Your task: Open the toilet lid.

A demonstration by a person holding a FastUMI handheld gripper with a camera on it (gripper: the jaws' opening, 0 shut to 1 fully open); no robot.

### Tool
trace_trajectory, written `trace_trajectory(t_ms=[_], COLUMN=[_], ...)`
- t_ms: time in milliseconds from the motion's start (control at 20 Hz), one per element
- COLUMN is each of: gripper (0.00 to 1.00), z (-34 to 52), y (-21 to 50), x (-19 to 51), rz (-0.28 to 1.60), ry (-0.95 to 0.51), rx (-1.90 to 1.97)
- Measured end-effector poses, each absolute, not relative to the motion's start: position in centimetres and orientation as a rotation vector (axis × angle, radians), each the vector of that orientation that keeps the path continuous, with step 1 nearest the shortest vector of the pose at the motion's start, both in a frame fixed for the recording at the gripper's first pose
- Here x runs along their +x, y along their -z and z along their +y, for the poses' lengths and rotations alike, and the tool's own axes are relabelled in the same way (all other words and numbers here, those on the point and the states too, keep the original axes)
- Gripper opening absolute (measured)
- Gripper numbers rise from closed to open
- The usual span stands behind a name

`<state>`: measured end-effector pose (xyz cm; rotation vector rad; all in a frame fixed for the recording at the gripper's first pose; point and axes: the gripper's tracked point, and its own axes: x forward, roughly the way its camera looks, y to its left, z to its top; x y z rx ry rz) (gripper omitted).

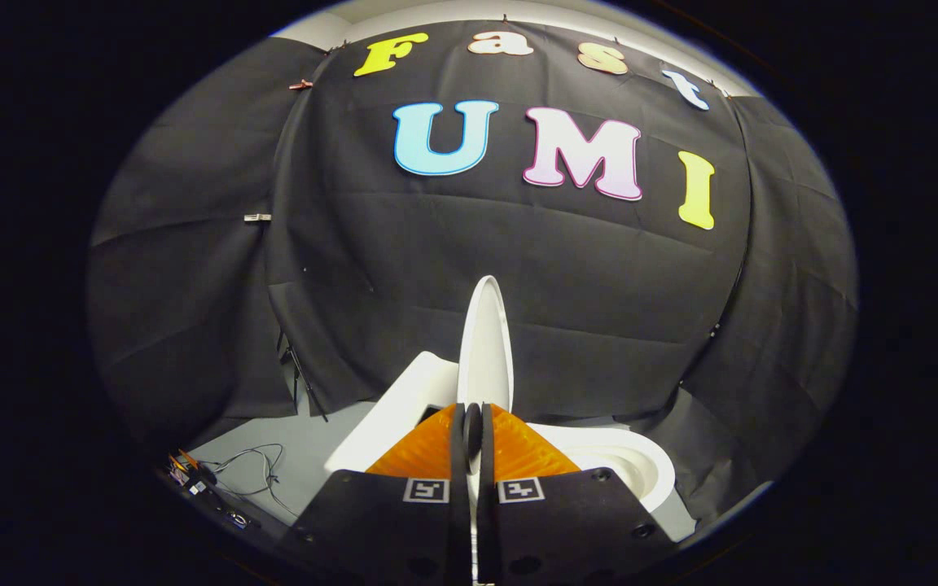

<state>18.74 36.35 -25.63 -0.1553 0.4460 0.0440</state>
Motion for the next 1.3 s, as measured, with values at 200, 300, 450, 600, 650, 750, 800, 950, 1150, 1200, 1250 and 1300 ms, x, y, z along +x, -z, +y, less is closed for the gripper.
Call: trace_trajectory(t_ms=[200,300,450,600,650,750,800,950,1150,1200,1250,1300], gripper=[0.07,0.07,0.08,0.08,0.08,0.08,0.07,0.16,0.61,0.74,0.88,1.0], z=[36.9,37.2,37.6,38.1,38.2,38.3,38.2,38.6,38.5,38.2,38.0,37.9], y=[25.7,25.9,26.0,26.0,26.1,26.2,26.2,26.1,26.4,26.1,25.6,24.9], x=[18.9,18.9,19.0,19.0,19.1,19.0,19.0,19.1,18.4,18.3,18.1,17.9], rz=[0.443,0.449,0.452,0.443,0.442,0.443,0.443,0.435,0.47,0.469,0.46,0.45], ry=[-0.048,-0.051,-0.055,-0.068,-0.069,-0.069,-0.069,-0.106,-0.149,-0.147,-0.15,-0.154], rx=[-0.166,-0.182,-0.203,-0.229,-0.237,-0.248,-0.249,-0.217,-0.115,-0.099,-0.082,-0.068])
